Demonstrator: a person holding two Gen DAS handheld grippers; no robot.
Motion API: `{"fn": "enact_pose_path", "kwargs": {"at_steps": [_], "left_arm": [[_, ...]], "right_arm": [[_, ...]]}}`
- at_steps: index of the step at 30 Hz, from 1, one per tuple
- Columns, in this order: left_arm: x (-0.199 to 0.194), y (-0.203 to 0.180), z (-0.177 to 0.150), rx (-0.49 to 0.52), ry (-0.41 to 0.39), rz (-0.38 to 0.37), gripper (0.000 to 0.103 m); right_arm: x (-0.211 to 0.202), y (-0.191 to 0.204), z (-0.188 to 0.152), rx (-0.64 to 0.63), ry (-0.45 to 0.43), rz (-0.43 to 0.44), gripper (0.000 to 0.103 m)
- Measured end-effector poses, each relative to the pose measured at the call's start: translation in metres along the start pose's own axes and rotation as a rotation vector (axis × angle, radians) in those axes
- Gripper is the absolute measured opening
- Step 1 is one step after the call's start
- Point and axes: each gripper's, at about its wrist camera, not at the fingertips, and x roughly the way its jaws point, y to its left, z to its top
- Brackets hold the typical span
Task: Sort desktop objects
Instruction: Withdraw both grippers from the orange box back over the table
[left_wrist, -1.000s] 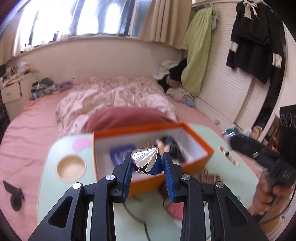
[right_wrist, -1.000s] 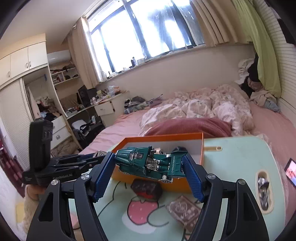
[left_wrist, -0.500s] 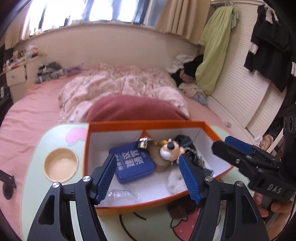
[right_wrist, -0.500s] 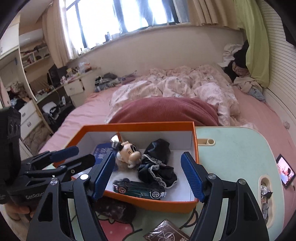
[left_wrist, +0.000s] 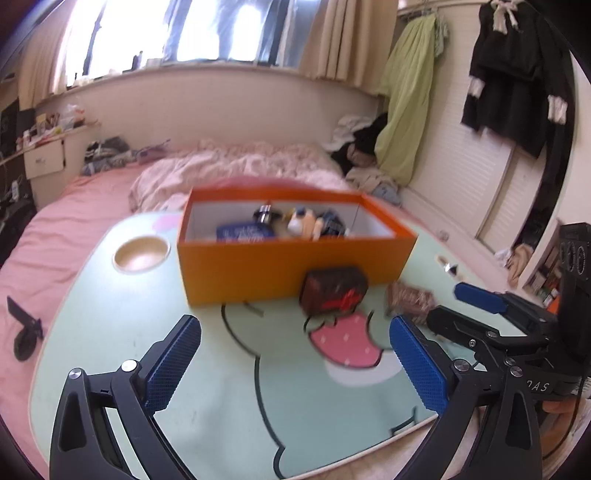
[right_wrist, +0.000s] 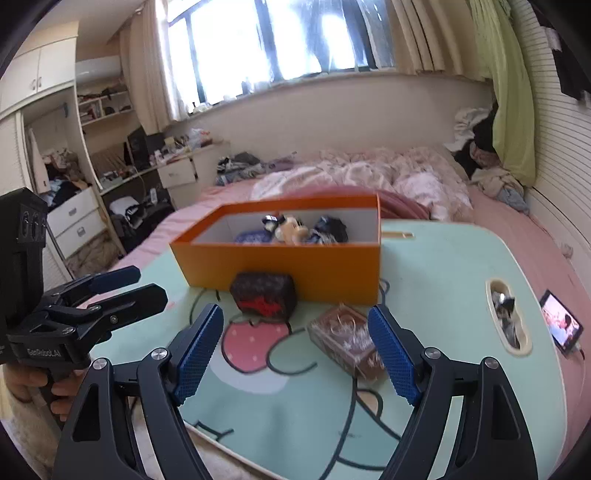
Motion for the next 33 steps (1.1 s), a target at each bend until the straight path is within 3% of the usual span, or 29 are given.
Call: {"fn": "enact_pose_path", "kwargs": {"at_steps": [3, 5, 6, 9, 33], "left_arm": [[0.017, 0.000, -0.015, -0.007, 0.040, 0.037, 0.102], [0.031, 0.005, -0.022, -0.029, 0.108, 0.042, 0.102], [0.031, 0.004, -0.023, -0.012, 0.088, 0.071, 0.102], [0.036, -0.002, -0.033, 0.052, 0.059, 0.192, 0.103], [0.034, 0.000, -0.031, 0.054, 0.046, 0.167, 0.103]], "right_arm": [[0.014, 0.003, -0.010, 0.011, 0.054, -0.098, 0.081], [0.024, 0.005, -0.015, 0.004, 0.097, -0.100, 0.081], [0.029, 0.006, -0.017, -0.004, 0.110, -0.099, 0.082], [0.031, 0.011, -0.023, -0.079, 0.075, -0.111, 0.101], [0.033, 0.012, -0.029, -0.108, 0.053, -0.106, 0.102]]}}
